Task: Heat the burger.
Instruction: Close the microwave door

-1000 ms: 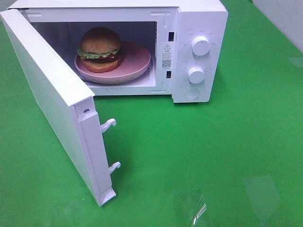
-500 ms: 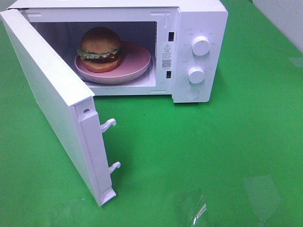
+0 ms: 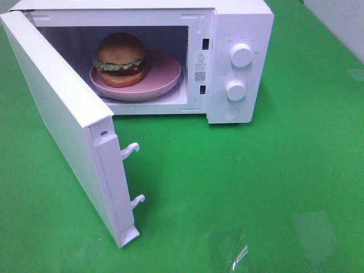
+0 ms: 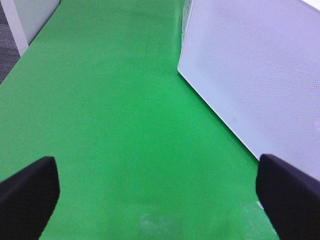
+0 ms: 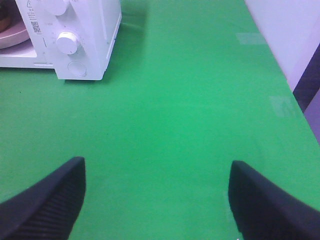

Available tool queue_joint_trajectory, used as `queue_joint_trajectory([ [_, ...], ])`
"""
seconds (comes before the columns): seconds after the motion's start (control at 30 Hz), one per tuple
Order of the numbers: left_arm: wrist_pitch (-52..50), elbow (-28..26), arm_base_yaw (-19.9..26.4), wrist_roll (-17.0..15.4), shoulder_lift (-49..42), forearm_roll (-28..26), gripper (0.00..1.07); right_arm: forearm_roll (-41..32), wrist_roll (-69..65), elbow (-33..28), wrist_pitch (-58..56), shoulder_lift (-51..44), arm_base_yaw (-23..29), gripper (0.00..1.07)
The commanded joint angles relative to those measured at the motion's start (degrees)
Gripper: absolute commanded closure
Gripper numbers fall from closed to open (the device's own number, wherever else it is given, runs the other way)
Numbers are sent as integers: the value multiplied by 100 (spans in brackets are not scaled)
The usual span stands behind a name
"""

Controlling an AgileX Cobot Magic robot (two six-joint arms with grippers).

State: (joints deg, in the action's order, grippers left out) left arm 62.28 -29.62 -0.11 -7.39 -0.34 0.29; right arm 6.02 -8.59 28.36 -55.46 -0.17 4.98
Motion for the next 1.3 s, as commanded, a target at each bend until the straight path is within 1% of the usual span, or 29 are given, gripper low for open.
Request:
queue_joint_trajectory([
  [0.03, -97, -6, 17, 17, -74, 11, 6, -17, -29, -11, 40, -155, -29, 32],
  [1.3, -103, -11, 17, 17, -74, 6, 6, -17, -29, -11, 40, -155, -29, 32],
])
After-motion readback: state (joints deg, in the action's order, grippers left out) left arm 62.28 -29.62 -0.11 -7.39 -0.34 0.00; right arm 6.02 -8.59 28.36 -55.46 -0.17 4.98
